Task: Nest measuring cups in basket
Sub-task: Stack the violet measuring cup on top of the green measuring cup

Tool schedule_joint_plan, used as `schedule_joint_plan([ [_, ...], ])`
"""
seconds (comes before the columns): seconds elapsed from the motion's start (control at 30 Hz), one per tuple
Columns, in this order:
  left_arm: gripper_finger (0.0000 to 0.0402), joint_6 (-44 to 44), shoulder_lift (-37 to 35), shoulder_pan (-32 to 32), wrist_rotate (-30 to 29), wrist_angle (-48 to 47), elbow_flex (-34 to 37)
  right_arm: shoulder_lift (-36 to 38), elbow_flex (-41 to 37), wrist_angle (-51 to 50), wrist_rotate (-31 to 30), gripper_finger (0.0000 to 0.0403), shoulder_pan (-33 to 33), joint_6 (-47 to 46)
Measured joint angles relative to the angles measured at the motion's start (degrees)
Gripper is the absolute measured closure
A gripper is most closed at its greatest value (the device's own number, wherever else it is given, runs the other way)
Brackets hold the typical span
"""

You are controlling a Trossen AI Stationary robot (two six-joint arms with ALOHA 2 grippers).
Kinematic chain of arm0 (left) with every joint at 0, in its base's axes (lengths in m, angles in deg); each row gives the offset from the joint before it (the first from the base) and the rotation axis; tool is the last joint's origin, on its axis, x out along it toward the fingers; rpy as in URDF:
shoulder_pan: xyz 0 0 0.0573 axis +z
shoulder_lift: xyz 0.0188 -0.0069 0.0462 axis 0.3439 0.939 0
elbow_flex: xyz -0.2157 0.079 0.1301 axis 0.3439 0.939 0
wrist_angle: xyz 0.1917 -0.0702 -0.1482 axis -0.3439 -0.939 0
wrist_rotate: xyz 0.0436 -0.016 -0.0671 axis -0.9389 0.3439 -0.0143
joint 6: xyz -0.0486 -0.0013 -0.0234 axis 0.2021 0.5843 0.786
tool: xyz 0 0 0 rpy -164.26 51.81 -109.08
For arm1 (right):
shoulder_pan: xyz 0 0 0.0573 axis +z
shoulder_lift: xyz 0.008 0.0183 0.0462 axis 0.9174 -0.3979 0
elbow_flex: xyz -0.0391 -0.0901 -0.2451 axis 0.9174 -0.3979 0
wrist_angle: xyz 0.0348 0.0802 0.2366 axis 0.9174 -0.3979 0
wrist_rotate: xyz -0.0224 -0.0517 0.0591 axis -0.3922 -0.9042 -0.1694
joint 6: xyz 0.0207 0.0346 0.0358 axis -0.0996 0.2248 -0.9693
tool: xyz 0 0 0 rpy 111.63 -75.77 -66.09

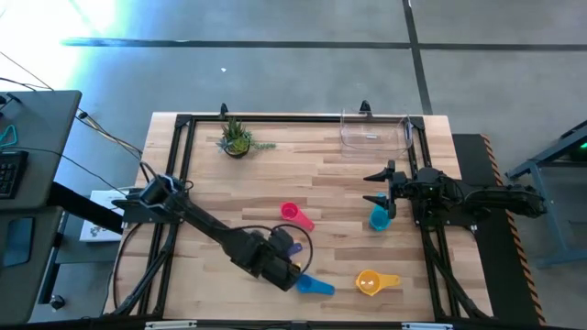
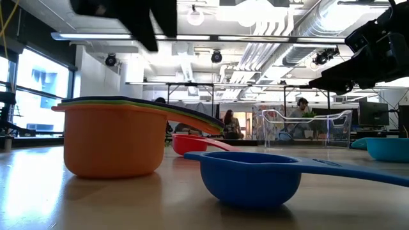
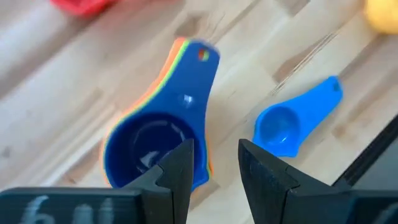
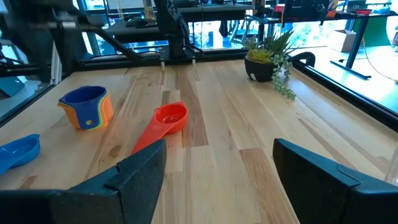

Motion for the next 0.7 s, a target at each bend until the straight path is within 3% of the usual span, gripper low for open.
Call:
schedule_joint_plan([
  [0.33,0.0286,-6.13,-10.58,0.15,-6.72,0.27,0.00,0.01,0.00,0.00,0.02,0.0116,0.00,0.01],
  [0.7,0.0286,-9.78,-20.64,0.76,-9.90,0.07,0.00,0.00,0.00,-0.01,0.00,0.0116,0.00,-0.01],
])
